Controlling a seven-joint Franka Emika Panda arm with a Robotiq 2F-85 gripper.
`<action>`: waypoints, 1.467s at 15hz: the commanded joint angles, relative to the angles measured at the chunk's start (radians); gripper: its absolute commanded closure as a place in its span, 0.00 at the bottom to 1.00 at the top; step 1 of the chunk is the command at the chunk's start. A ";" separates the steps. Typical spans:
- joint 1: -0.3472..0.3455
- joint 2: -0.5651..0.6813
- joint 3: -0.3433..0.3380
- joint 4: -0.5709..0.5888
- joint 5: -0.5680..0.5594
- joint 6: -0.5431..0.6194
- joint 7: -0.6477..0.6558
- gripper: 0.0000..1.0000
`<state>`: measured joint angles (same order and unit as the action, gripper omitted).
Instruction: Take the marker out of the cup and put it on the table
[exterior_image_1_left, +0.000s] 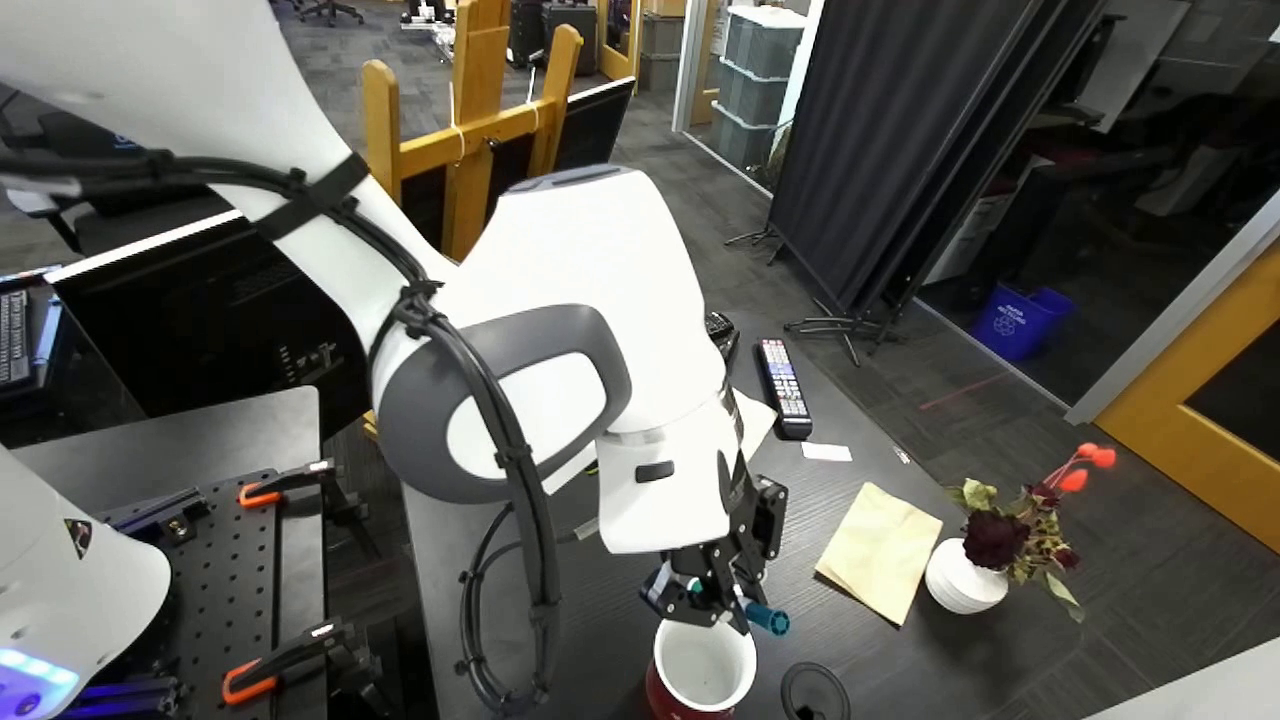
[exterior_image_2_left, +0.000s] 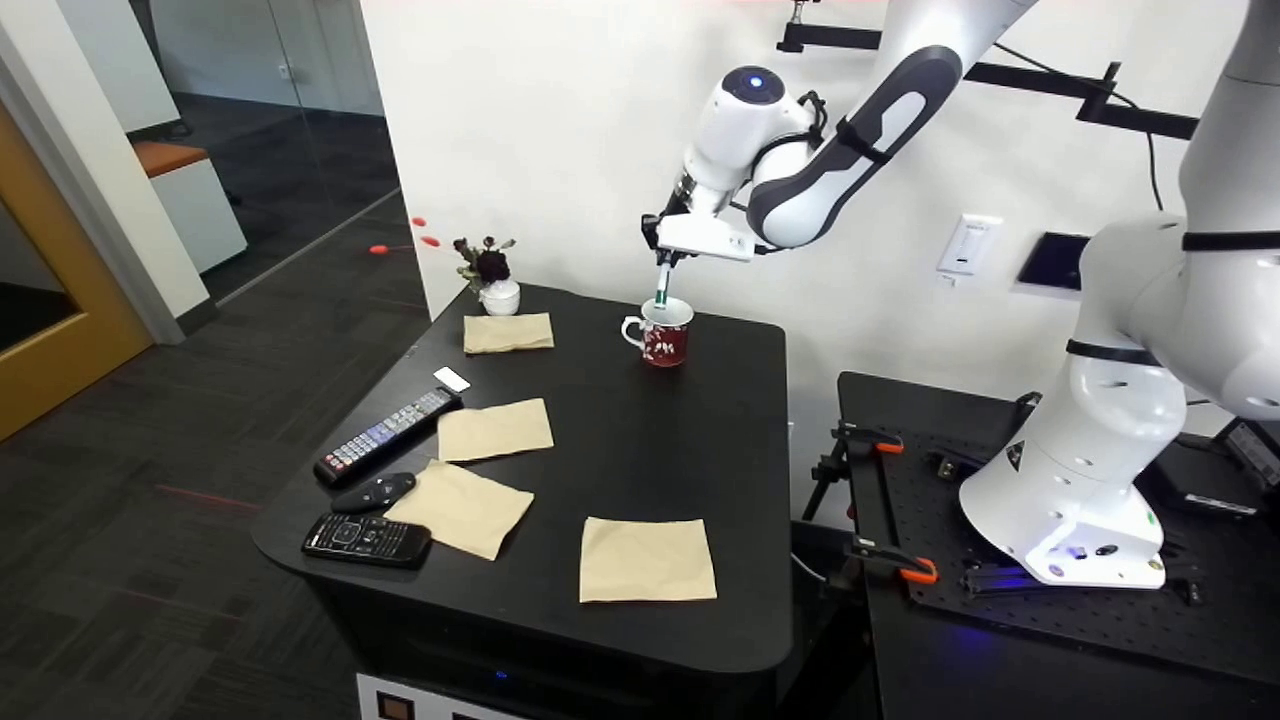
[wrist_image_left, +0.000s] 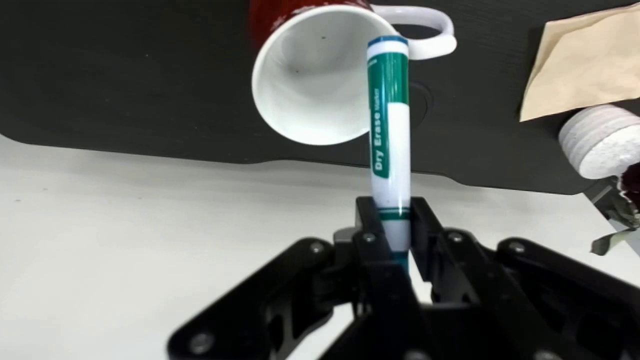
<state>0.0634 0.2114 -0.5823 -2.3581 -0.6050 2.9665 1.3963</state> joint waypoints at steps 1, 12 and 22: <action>-0.025 -0.110 0.063 -0.086 0.049 0.042 -0.109 0.95; -0.097 -0.146 0.438 -0.035 0.652 -0.347 -0.826 0.95; -0.096 0.068 0.425 0.129 0.516 -0.535 -0.862 0.95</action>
<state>-0.0308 0.2070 -0.1615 -2.2880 -0.0731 2.4649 0.5761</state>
